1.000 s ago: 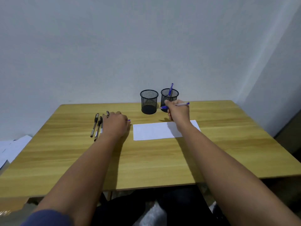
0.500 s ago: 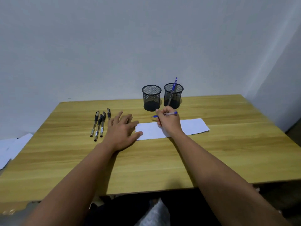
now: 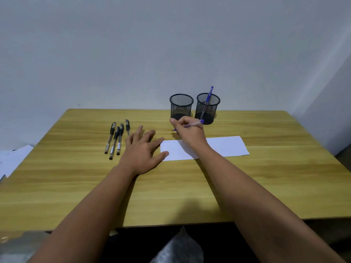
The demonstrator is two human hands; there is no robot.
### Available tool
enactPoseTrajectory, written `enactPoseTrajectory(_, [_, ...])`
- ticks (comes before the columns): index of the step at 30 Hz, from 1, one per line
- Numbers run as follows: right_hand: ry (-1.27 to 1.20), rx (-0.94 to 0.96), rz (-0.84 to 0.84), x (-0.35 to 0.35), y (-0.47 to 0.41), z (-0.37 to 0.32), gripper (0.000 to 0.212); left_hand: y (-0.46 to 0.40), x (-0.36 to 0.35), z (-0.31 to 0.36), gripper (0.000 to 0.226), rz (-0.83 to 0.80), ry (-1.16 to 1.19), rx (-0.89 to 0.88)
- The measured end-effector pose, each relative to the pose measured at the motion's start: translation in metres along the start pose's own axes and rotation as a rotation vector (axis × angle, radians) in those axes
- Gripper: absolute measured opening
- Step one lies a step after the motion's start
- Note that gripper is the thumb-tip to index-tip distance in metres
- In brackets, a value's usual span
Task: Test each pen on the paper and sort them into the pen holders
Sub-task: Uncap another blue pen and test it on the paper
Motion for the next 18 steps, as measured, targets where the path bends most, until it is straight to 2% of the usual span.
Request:
enactPoseTrajectory(2, [0.014,-0.013,-0.01,-0.003,0.001,0.013,0.047,0.0,0.0,0.0,0.068,0.004,-0.002,-0.004])
enactPoseTrajectory(5, [-0.01,-0.058,0.013,0.003,0.003,0.03,0.044,0.0,0.001,0.0,0.069,0.009,0.002,-0.003])
enactPoseTrajectory(10, [0.044,-0.009,0.007,0.001,0.004,0.028,0.052,-0.001,0.0,0.0,0.069,0.007,0.016,0.0])
enactPoseTrajectory(13, [0.024,-0.001,0.052,0.008,0.004,0.03,0.052,-0.001,-0.001,-0.001,0.07,0.006,0.019,0.007])
enactPoseTrajectory(18, [0.075,-0.027,0.005,0.004,0.001,0.037,0.045,-0.001,0.003,0.001,0.069,0.033,0.027,-0.01])
Point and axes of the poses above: each hand's wrist, its own y-axis away from the middle knuckle, its own x-axis out of the back of the hand, z = x × y, the point moved 10 cm from there along -y, towards the middle knuckle, and after that the axes turned 7 degrees about -y, right-handed, at the moved point
